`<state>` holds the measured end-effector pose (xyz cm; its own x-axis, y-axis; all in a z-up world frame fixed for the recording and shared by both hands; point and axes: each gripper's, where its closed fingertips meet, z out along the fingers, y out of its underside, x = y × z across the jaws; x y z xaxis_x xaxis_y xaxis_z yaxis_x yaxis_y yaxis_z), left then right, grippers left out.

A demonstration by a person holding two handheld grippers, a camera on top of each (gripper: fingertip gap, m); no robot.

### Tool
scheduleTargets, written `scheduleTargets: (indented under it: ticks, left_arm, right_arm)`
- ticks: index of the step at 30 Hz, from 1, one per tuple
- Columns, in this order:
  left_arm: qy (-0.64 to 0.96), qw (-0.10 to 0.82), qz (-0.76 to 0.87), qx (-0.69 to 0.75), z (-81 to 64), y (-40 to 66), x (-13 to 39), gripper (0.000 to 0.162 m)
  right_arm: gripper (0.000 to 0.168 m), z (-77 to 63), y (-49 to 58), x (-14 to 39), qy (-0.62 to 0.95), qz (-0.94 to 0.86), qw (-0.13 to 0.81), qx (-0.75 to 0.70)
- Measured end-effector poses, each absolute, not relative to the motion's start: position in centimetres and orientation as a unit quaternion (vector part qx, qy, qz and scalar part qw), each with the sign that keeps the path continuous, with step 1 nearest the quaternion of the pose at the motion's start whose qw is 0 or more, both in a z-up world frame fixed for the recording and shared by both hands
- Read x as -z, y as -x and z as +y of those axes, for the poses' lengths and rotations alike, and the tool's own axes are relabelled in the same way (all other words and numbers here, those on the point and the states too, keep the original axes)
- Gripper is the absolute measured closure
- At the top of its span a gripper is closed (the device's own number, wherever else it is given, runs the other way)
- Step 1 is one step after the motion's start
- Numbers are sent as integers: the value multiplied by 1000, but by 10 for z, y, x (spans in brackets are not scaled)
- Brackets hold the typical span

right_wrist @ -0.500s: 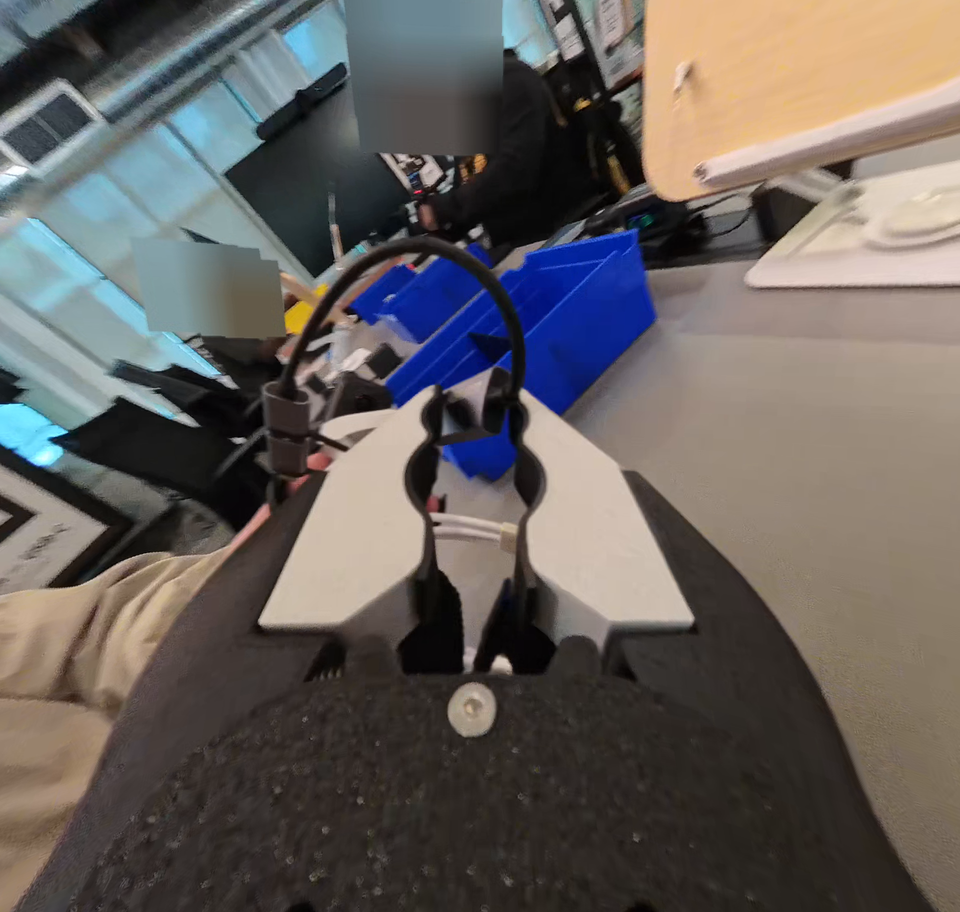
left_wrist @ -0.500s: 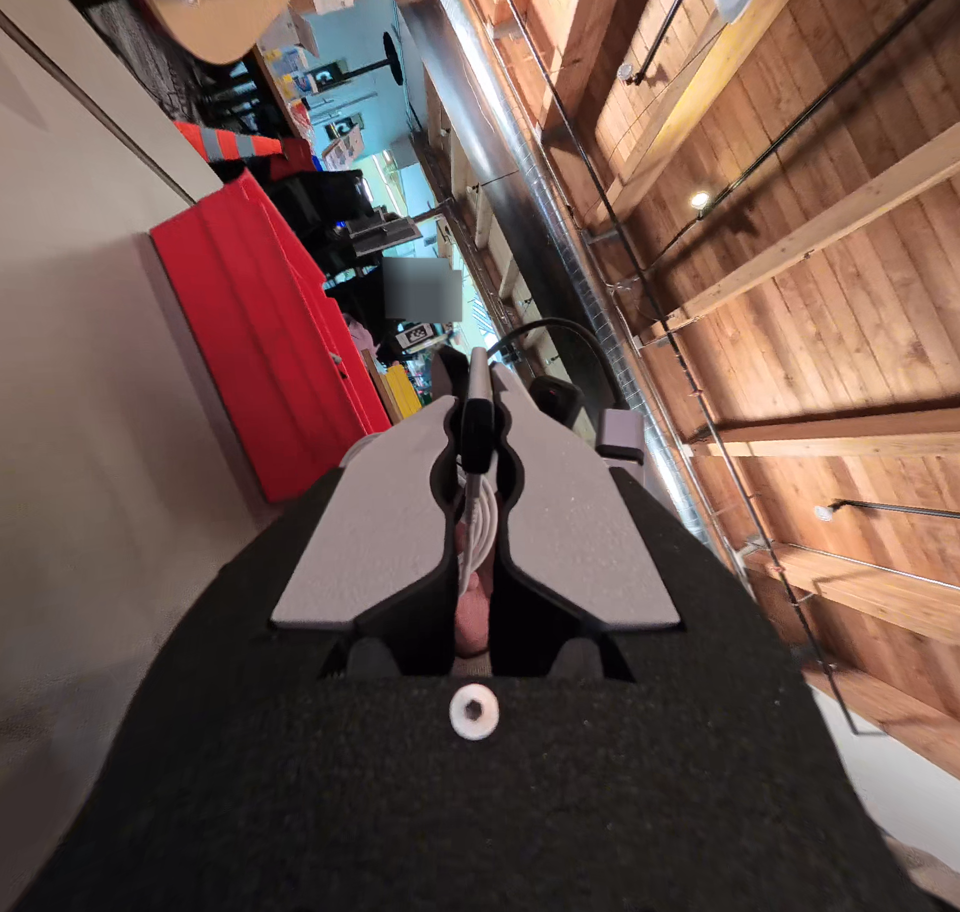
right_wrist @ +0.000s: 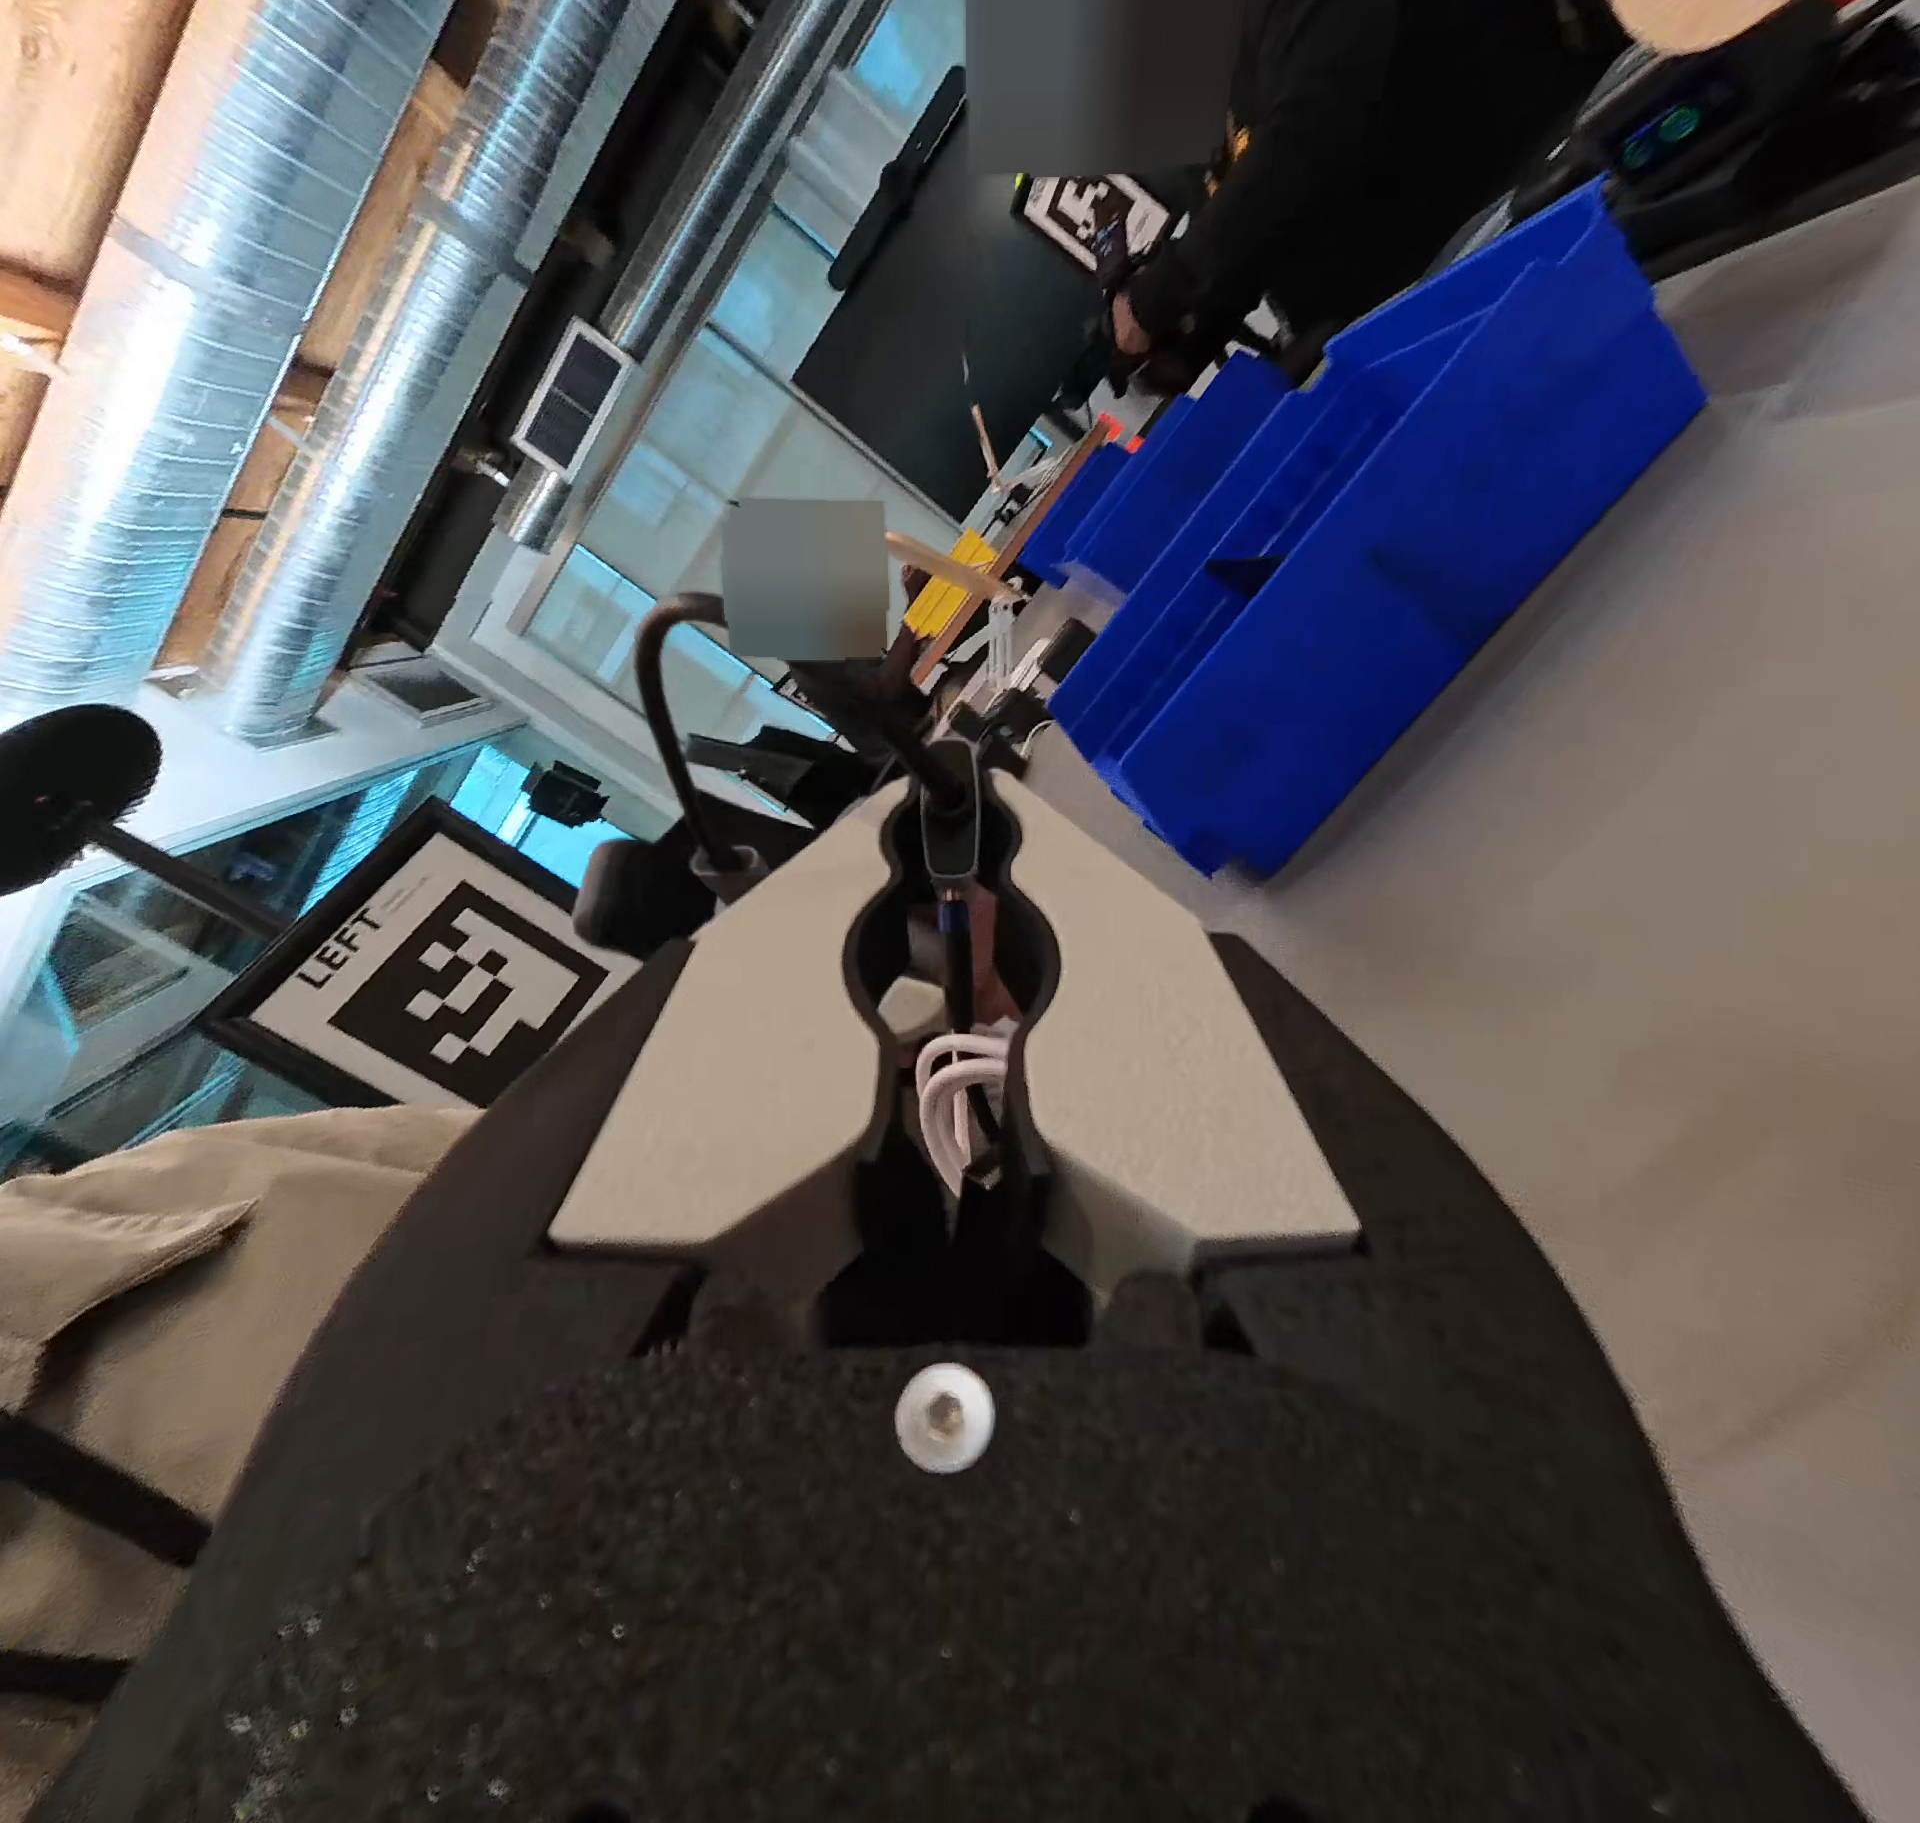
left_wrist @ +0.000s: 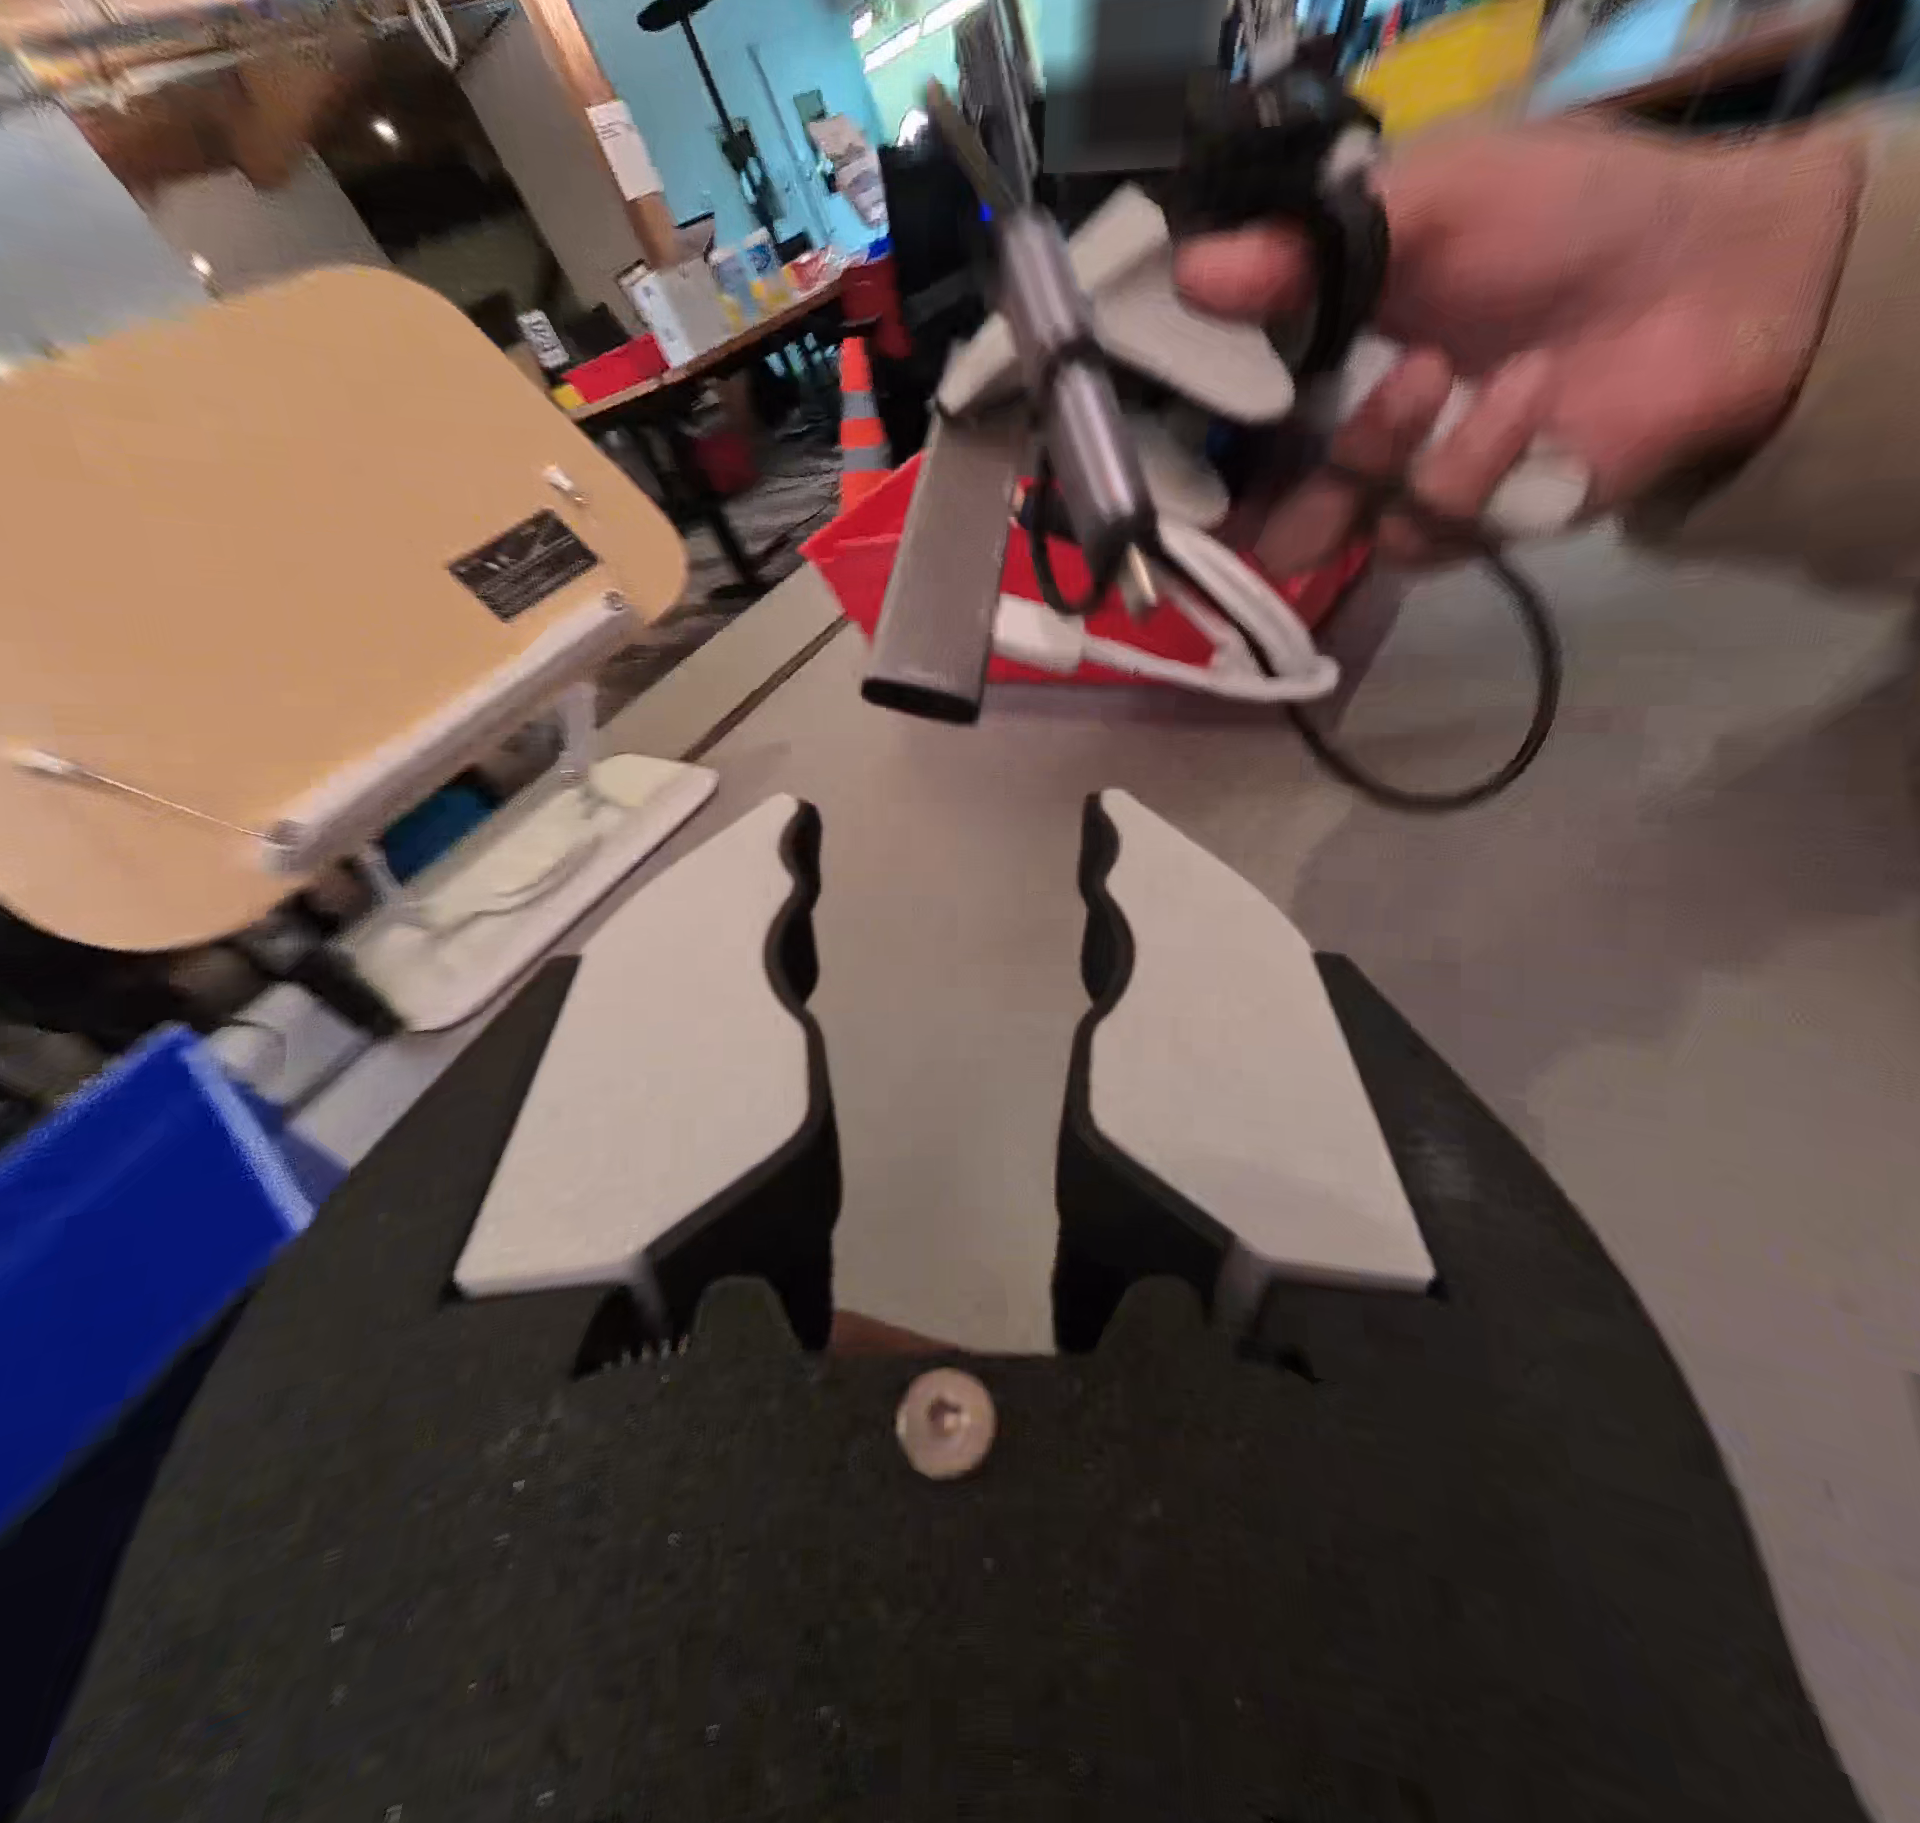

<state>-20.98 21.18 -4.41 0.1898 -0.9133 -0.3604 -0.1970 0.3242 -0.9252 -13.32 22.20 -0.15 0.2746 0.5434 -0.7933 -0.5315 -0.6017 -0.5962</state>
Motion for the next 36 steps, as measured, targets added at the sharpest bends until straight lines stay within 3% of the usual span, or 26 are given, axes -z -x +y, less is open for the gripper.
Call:
scheduleTargets:
  ticks: [3,9,13,23,32,34,36]
  left_arm:
    - [485,592,594,247,206,211,56,121]
    - [491,577,591,278,199,210,55,120]
    - [495,571,593,278,203,211,59,137]
    - [505,543,614,269,205,208,78,137]
    - [572,503,615,205,220,210,99,137]
    - [590,501,597,212,224,210,97,137]
    - [612,497,573,225,231,214,96,137]
  right_arm:
    - [161,218,147,4,659,-16,413,-628]
    - [161,214,169,26,667,-21,348,-659]
    - [161,216,167,33,661,-7,338,-670]
    - [161,220,165,55,683,15,319,-657]
    - [157,229,167,58,762,-34,401,-507]
    - [133,235,158,57,784,-57,449,-425]
    - [124,238,146,39,784,-89,525,-320]
